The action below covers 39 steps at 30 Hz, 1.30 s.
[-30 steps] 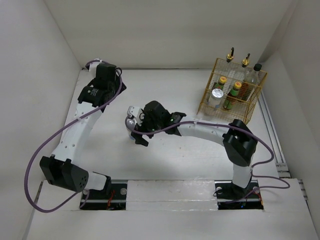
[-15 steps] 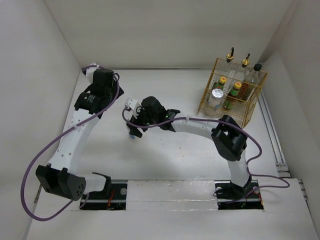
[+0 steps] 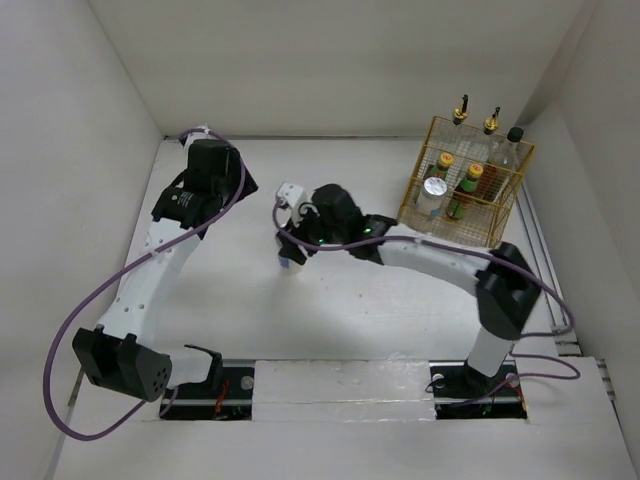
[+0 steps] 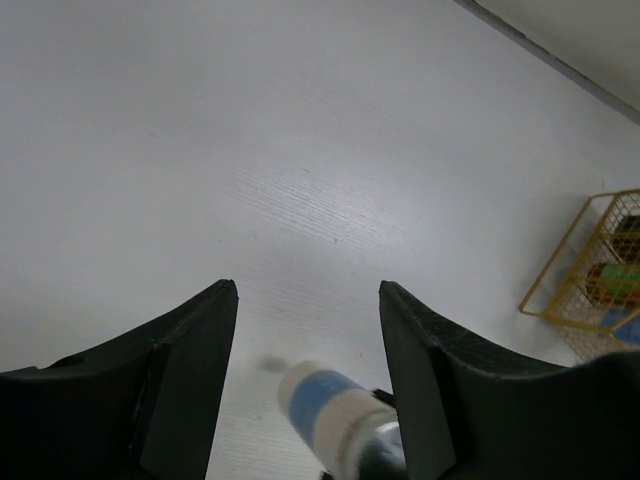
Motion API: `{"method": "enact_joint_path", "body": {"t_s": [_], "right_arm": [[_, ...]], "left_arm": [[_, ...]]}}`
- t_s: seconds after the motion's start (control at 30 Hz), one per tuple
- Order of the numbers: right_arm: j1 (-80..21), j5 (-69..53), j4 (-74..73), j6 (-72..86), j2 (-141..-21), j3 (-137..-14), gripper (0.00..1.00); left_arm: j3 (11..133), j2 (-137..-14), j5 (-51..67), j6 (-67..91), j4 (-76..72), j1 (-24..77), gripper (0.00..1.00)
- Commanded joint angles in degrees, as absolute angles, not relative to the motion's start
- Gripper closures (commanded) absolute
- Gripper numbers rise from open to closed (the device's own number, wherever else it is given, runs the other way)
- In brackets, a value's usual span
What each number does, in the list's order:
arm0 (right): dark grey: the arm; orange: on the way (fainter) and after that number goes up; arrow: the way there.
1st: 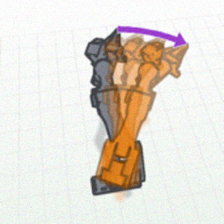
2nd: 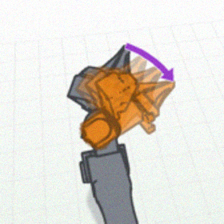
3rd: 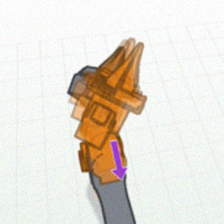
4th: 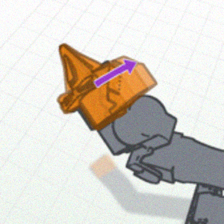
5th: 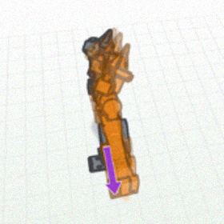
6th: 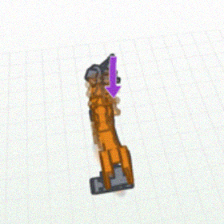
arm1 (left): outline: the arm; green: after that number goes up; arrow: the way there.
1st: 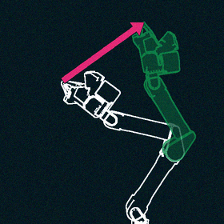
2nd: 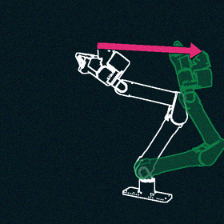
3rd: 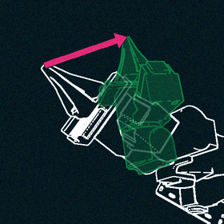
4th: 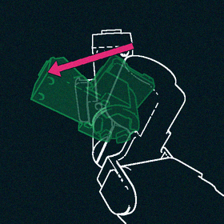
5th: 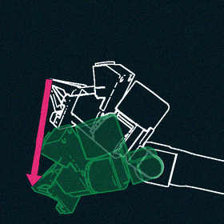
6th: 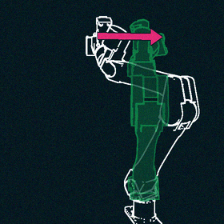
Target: Organize the condiment bottles
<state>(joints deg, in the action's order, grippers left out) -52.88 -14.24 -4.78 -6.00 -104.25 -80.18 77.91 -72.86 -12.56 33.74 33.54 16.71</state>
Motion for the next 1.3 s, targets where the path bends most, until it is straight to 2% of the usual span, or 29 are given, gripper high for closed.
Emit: {"method": "enact_joint_path", "body": {"t_s": [0.0,0.3,0.37,0.43,0.47,0.63,0.87,1.27], "right_arm": [[-47.9,-10.5,0.5,-4.2,-86.4,-78.5,0.67],[-31.1,4.5,-19.0,1.1,-62.9,-73.7,0.73],[-28.8,6.6,-19.9,3.0,-57.1,-70.2,0.73],[-25.2,7.8,-22.1,3.5,-53.6,-67.8,0.73],[-23.7,8.5,-22.9,3.5,-53.1,-67.8,0.73],[-13.7,9.1,-25.8,3.5,-53.1,-66.1,0.76],[-2.2,4.5,-21.5,2.7,-57.1,-65.0,0.76],[3.6,3.1,-12.2,2.2,-66.9,-65.1,0.75]], "left_arm": [[77.3,-71.0,-5.1,28.3,27.6,17.8,0.44],[76.7,-73.4,9.0,23.2,20.0,22.1,0.28],[76.7,-74.0,10.6,22.5,18.5,23.5,0.18],[75.9,-74.0,12.5,22.0,17.0,24.3,0.12],[75.9,-74.0,14.8,22.0,15.5,24.3,0.00],[76.5,-75.1,16.6,21.4,14.9,24.3,0.00],[76.5,-76.2,18.9,20.3,14.9,24.3,0.00],[76.5,-77.3,22.3,20.3,13.7,24.3,0.00]]}}
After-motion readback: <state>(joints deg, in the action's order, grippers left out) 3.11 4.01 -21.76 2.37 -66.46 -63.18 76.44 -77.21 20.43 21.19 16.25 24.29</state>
